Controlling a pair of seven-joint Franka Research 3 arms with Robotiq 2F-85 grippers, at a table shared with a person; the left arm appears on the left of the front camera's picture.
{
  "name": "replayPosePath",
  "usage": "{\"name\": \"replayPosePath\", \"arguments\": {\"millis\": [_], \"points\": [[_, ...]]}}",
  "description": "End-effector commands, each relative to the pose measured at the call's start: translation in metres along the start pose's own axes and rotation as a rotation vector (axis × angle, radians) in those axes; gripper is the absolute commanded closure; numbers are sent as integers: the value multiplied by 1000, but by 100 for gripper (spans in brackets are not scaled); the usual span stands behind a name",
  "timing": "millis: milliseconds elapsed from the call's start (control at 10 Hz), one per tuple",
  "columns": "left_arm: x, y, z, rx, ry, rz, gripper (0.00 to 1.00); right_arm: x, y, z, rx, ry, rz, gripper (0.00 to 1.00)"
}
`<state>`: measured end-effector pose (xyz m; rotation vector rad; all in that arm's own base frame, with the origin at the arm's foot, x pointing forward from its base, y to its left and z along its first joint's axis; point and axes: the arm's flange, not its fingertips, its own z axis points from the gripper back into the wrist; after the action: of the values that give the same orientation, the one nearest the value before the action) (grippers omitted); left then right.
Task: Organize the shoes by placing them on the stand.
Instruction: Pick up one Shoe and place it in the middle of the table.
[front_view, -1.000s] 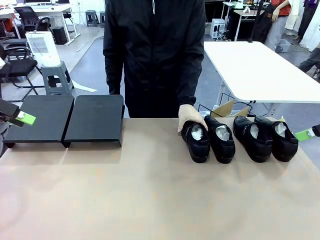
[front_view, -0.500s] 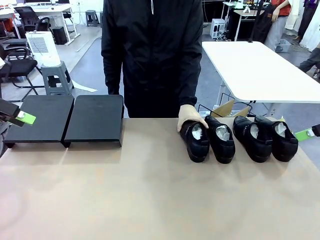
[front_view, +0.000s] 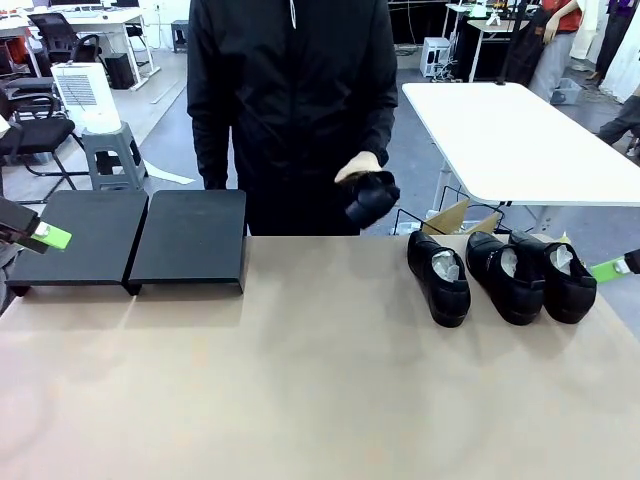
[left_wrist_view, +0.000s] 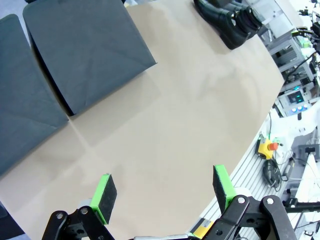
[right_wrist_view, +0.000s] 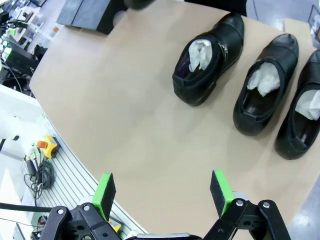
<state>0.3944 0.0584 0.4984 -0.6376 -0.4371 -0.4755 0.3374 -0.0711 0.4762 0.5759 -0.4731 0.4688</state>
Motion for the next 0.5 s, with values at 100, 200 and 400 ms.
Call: {"name": "replayPosePath", "arguments": {"millis": [100, 200, 400], "points": [[0, 2, 0, -18, -14, -20, 0, 16, 14, 9, -140, 5, 4, 0], [0, 2, 0, -18, -14, -20, 0, 29, 19, 12, -178, 17, 1, 0], [0, 2, 0, -18, -14, -20, 0, 54, 21, 16, -332, 43, -50, 0]]}}
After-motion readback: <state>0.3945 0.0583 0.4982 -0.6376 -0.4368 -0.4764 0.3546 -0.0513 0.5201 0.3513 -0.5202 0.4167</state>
